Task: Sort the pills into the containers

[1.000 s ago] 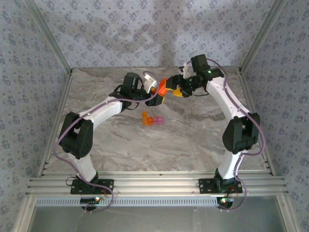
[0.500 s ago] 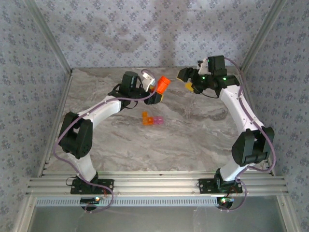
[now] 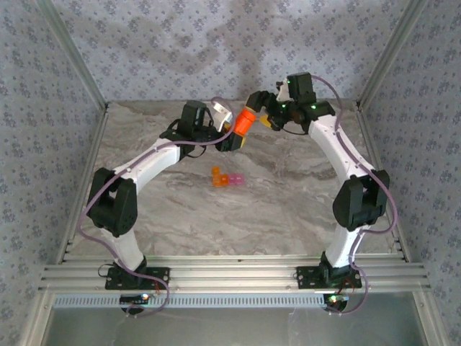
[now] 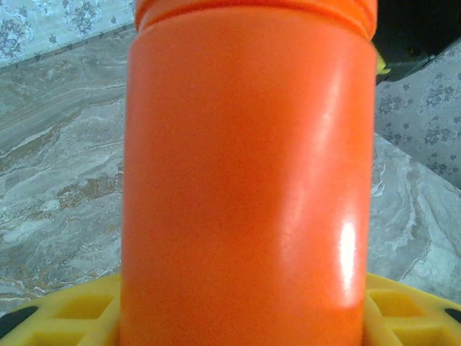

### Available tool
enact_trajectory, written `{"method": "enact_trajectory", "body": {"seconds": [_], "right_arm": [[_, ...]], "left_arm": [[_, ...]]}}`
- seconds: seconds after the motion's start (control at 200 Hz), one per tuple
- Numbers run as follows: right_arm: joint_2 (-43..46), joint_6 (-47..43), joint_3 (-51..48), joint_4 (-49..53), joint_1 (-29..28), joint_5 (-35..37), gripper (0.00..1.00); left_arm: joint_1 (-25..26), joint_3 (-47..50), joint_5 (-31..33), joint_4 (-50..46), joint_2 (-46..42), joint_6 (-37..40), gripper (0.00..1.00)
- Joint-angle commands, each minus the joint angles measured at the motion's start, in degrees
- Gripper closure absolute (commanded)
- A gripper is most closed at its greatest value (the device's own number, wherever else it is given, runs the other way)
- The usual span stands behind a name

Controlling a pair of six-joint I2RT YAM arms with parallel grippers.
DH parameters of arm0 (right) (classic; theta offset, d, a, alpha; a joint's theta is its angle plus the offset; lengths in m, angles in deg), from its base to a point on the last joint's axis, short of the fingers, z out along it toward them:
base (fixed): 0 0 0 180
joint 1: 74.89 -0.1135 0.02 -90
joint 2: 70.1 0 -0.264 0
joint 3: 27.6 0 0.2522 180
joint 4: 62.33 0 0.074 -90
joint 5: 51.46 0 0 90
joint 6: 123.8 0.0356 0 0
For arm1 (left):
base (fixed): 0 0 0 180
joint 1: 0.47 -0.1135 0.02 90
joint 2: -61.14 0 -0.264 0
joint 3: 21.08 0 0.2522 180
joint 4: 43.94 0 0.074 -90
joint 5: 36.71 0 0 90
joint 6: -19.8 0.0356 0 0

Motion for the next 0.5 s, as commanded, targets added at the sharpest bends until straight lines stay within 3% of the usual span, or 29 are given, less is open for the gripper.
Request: {"method": "enact_trajectory", "body": {"seconds": [0.0, 0.495], "right_arm": [[-1.5, 1.2, 2.2, -0.2, -1.1, 1.0, 0.19], [-1.1, -3.1, 0.8, -1.6, -2.0, -1.0, 0.60]], "left_arm": [[0.4, -1.9, -1.8, -0.8, -1.8, 0.1, 1.00], [-0.3, -1.7, -2.5, -0.5, -2.0, 0.3, 1.00]]}}
